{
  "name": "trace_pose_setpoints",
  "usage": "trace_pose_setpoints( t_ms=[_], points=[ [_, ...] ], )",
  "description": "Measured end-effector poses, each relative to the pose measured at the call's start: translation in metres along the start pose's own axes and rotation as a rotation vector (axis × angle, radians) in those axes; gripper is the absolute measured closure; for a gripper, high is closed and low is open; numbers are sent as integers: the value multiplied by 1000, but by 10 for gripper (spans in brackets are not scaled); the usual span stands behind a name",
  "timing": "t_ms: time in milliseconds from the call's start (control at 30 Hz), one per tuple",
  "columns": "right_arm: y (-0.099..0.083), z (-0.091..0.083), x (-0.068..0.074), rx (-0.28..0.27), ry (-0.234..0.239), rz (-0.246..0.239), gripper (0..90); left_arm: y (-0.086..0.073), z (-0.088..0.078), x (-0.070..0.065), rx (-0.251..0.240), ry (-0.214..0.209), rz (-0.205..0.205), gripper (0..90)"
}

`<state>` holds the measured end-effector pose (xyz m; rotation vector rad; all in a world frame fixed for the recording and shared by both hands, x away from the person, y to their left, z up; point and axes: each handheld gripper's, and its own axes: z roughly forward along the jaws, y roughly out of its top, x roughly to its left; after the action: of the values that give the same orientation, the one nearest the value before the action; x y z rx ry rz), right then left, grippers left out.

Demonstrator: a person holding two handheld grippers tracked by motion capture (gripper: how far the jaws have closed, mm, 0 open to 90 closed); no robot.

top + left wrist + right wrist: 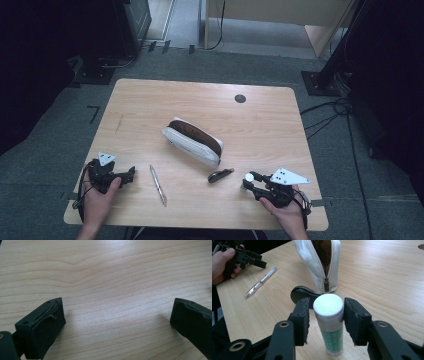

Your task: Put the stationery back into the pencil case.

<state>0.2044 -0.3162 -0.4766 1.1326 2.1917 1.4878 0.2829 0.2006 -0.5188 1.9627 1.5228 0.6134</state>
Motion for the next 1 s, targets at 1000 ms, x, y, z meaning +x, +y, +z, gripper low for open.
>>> trace_pose_setpoints(
  t_ms=[1000],
  points=[
    [31, 1, 3, -70, -25, 9, 656, 0, 0, 0, 0, -1, 0, 0]
  ],
)
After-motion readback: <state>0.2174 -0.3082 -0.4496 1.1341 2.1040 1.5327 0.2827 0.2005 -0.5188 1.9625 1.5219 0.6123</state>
